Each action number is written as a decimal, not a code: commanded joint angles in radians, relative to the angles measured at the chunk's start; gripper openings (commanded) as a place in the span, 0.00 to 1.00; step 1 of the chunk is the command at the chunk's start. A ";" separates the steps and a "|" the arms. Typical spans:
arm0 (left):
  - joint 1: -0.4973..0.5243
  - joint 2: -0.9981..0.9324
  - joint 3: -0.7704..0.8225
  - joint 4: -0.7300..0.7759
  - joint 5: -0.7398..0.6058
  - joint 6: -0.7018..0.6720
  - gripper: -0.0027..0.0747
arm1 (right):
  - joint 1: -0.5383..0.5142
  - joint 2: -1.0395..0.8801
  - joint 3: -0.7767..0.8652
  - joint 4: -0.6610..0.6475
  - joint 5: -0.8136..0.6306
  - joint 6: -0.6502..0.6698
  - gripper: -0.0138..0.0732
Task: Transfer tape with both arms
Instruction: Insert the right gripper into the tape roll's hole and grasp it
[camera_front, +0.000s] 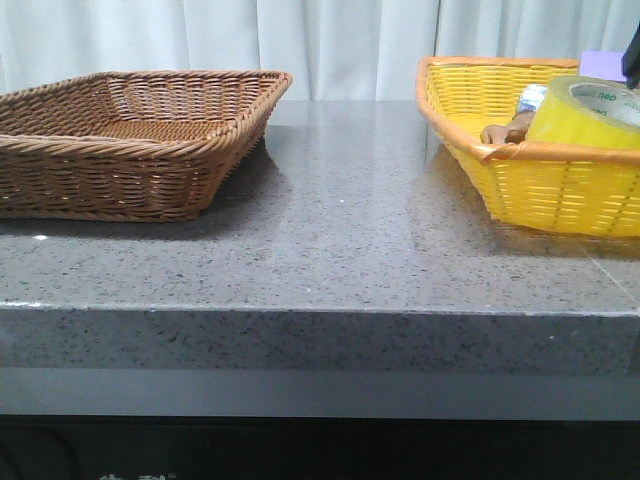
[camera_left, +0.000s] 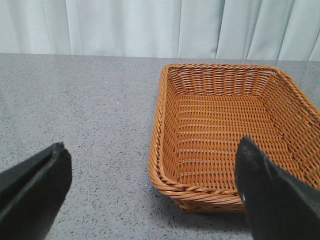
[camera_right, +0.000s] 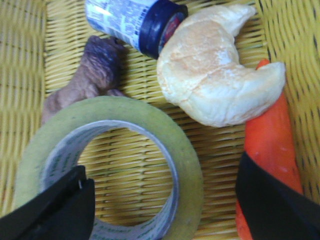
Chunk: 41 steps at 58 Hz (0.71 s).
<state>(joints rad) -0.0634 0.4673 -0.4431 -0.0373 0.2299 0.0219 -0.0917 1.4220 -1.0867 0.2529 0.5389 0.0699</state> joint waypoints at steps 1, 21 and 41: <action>0.000 0.008 -0.036 -0.009 -0.077 -0.007 0.88 | -0.005 -0.003 -0.035 -0.002 -0.064 0.001 0.84; 0.000 0.008 -0.036 -0.009 -0.077 -0.007 0.88 | -0.003 0.056 -0.035 -0.002 -0.089 0.001 0.80; 0.000 0.008 -0.036 -0.009 -0.077 -0.007 0.88 | -0.003 0.058 -0.035 0.007 -0.085 0.001 0.29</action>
<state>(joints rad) -0.0634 0.4673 -0.4431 -0.0373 0.2299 0.0219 -0.0917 1.5154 -1.0867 0.2529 0.5067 0.0699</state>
